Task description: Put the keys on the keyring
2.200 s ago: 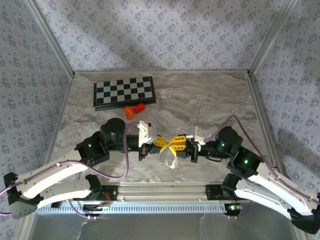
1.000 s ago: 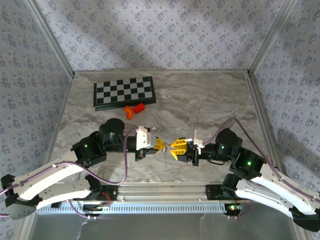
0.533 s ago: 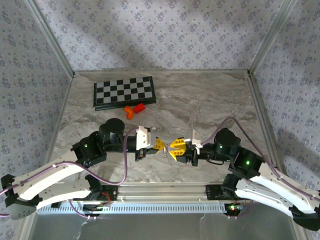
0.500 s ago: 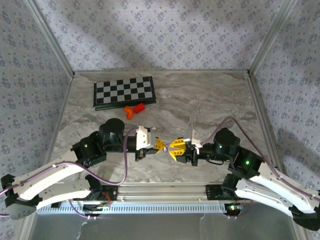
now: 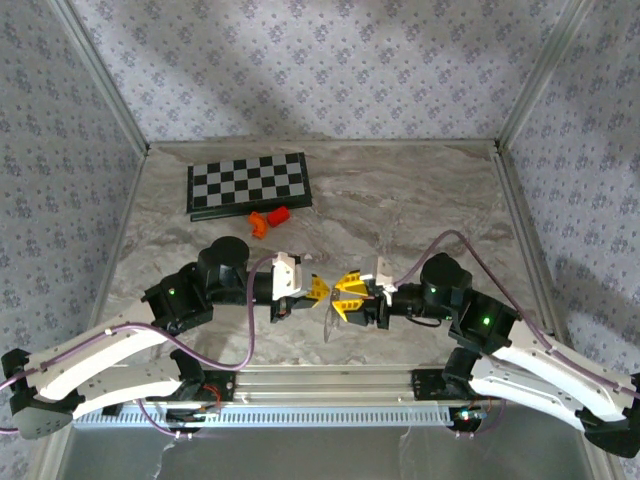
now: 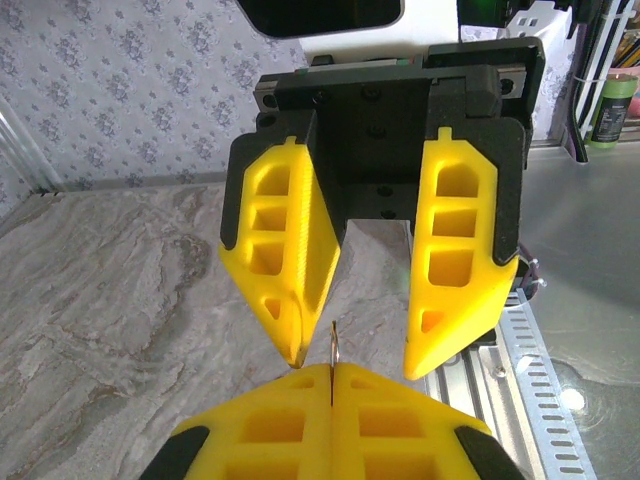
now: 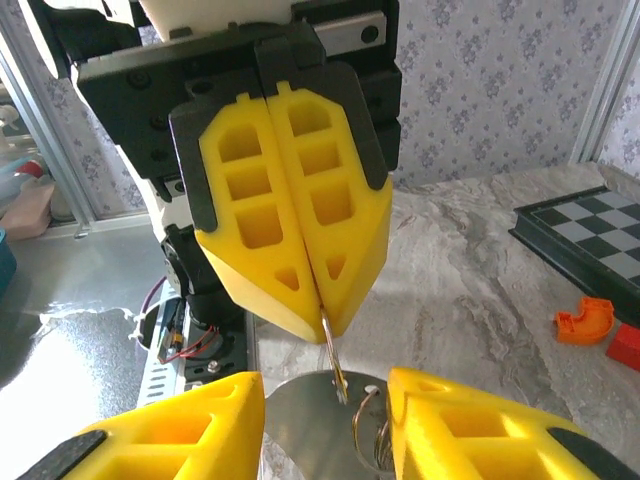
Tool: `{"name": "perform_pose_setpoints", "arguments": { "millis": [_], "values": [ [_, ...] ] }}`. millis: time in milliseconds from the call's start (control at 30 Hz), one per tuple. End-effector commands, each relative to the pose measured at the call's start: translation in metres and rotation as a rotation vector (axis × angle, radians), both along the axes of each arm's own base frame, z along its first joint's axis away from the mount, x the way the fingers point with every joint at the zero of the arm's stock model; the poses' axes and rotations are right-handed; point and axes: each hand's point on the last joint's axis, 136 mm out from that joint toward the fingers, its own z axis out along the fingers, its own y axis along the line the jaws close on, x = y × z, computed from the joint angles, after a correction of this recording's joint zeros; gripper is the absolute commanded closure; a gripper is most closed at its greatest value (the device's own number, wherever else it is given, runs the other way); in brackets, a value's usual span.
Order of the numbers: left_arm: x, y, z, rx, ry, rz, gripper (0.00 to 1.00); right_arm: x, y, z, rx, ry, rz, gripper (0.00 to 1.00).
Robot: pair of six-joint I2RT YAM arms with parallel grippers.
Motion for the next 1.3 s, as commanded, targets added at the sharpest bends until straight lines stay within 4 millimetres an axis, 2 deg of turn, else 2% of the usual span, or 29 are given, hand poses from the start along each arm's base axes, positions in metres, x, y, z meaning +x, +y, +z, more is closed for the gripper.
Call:
{"name": "perform_pose_setpoints", "arguments": {
  "millis": [0, 200, 467, 600, 667, 767, 1267],
  "values": [
    [-0.008, 0.0, 0.024, -0.059, -0.04, -0.038, 1.0, -0.003, 0.002, 0.016, 0.045, -0.027, 0.015, 0.64],
    [-0.007, 0.0, 0.022, -0.059, -0.036, -0.038, 1.0, -0.001, 0.002, 0.014, 0.039, -0.029, 0.005, 0.75],
    [-0.007, -0.001, 0.022, -0.059, -0.031, -0.036, 1.0, 0.002, 0.002, 0.015, 0.032, -0.059, -0.011, 0.99],
    [-0.007, 0.0, 0.022, -0.059, -0.021, -0.029, 0.98, 0.001, 0.001, 0.014, 0.017, -0.086, -0.007, 1.0],
    [-0.007, 0.0, 0.021, -0.059, -0.012, -0.026, 0.83, -0.001, 0.0, 0.016, 0.018, -0.1, 0.0, 1.0],
    [-0.007, 0.002, 0.019, -0.063, -0.003, -0.02, 0.75, -0.006, -0.003, 0.02, 0.032, -0.125, 0.02, 1.0],
    [-0.02, -0.002, 0.025, -0.123, 0.047, -0.097, 0.76, -0.018, 0.0, 0.041, 0.134, -0.18, 0.086, 1.0]
  ]
}}
